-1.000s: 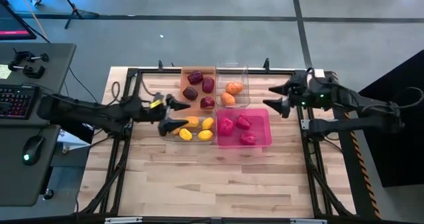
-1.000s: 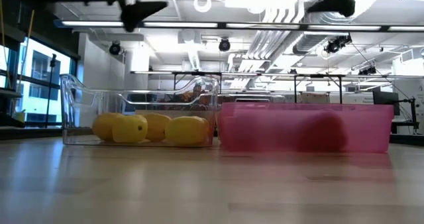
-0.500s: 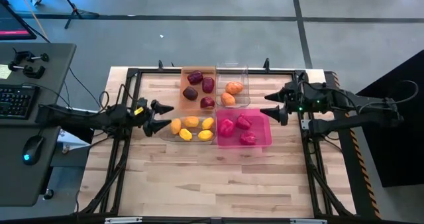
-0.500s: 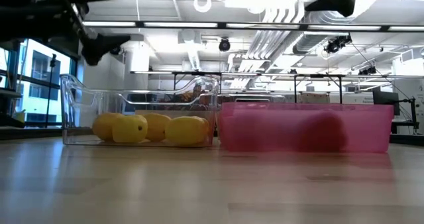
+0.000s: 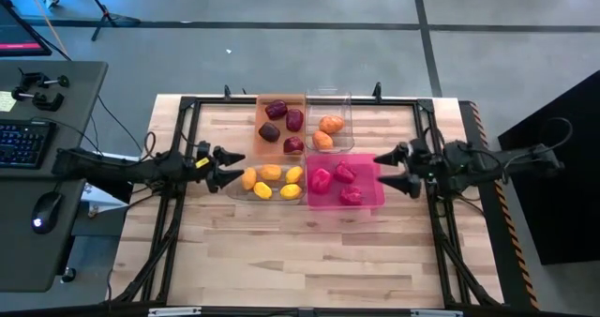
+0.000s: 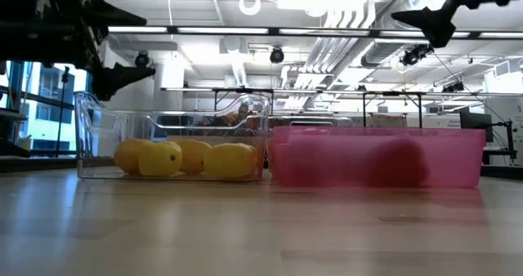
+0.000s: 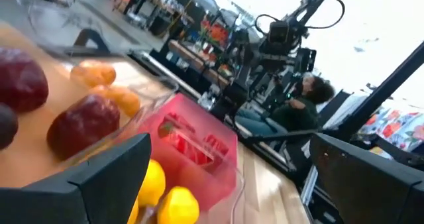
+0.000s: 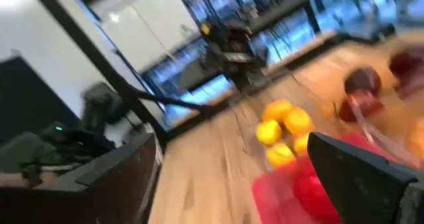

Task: Sort produce into baskets
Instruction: Return to Home Position

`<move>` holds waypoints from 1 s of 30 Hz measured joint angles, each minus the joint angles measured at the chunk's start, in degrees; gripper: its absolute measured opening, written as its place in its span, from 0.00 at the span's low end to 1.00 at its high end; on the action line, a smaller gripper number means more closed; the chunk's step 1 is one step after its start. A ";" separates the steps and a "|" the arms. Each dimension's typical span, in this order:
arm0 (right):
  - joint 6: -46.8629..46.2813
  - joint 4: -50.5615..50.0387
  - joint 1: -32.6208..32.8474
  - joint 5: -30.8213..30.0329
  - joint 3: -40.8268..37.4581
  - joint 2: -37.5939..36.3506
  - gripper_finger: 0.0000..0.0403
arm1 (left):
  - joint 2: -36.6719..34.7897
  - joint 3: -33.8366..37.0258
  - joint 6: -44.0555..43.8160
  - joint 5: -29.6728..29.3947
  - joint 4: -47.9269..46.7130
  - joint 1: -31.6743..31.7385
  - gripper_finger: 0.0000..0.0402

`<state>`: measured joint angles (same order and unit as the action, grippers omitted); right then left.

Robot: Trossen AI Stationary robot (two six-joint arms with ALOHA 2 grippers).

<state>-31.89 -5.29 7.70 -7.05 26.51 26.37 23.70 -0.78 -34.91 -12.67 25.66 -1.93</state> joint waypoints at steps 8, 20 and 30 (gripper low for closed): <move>8.49 6.03 -1.92 -2.08 -10.44 -15.62 0.95 | 0.00 -0.02 -0.46 0.62 -3.20 0.00 0.99; 11.15 14.32 -8.65 8.10 -22.82 -25.72 0.95 | 0.00 -0.02 -0.45 0.70 -3.89 0.00 0.99; 15.12 9.45 -12.82 12.71 -25.93 -26.10 0.95 | 0.00 -0.02 -0.47 0.49 -4.38 0.02 0.99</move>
<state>-16.78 4.16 -5.12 5.66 0.58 0.27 23.70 -0.80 -35.38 -12.18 21.28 -1.91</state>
